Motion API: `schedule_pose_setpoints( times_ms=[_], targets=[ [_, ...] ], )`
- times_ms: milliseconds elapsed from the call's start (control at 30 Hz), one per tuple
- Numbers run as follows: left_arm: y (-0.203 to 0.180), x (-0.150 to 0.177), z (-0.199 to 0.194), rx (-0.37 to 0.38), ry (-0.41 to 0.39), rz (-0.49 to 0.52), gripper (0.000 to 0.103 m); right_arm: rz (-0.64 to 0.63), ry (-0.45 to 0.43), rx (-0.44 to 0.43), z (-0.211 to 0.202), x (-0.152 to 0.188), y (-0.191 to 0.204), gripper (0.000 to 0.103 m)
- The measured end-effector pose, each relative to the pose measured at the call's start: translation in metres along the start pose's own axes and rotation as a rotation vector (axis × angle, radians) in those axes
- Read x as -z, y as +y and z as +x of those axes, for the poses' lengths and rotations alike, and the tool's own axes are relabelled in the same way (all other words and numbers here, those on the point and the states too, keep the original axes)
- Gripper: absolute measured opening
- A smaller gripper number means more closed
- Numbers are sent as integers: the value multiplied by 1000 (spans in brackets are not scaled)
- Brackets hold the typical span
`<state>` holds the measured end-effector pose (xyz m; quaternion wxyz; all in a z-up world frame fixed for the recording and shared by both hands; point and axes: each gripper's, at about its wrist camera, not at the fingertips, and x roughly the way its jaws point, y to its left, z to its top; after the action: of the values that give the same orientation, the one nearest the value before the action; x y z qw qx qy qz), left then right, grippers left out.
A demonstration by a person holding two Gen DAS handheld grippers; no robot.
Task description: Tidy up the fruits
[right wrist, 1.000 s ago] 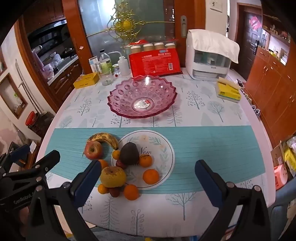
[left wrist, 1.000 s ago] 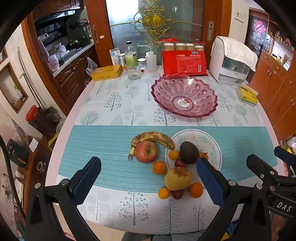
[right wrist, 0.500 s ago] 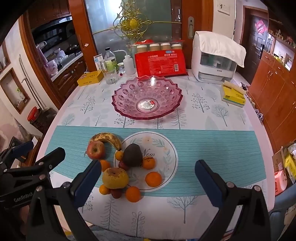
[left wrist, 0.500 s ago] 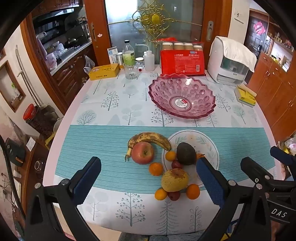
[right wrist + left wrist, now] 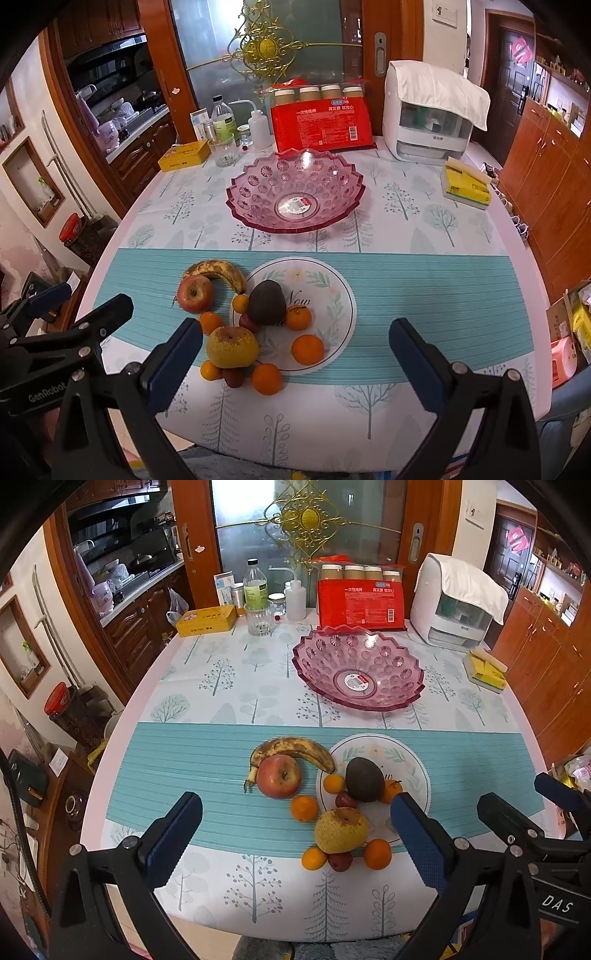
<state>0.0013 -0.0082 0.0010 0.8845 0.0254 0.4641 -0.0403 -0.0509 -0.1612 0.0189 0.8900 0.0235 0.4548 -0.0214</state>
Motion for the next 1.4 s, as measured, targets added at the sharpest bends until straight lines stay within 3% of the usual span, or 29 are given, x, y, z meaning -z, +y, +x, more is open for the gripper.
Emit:
schedule_pose_setpoints(
  times_ms=[733,1400],
  targets=[
    [4,18,-14,-5,-8,-32,101,-19,-24,-58,-12,6,-4,101],
    [-2,11,-20,-28,-28,-70,102,-61,-35,-90,-9,0,-13,101]
  ],
)
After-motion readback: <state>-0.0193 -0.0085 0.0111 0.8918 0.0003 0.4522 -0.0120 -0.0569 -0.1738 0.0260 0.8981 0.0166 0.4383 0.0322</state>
